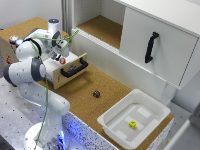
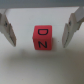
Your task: Grasp the pink block
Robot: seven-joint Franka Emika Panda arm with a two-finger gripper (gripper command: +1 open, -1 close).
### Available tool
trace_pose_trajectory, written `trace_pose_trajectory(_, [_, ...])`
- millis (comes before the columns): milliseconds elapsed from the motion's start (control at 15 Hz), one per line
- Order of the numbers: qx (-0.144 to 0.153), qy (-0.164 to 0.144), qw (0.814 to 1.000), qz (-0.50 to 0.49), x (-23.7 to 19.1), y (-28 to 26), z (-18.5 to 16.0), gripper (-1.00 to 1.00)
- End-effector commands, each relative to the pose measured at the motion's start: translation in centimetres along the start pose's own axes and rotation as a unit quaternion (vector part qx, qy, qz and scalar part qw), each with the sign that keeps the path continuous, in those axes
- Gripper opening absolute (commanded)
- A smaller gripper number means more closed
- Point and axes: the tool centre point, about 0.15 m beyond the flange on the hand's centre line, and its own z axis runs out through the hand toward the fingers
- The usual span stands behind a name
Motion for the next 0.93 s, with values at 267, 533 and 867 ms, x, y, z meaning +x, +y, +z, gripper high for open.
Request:
trace_pose_trajectory(267, [-0.008, -0.011, 1.0, -0.021, 3.1, 0.9, 2.7, -1.0])
trace_pose_trajectory(533, [-0.006, -0.014, 1.0, -0.01, 2.4, 1.6, 2.8, -1.0])
trace_pose_trajectory(867, [-0.045, -0.003, 0.999, 0.008, 1.1, 2.0, 1.7, -1.0])
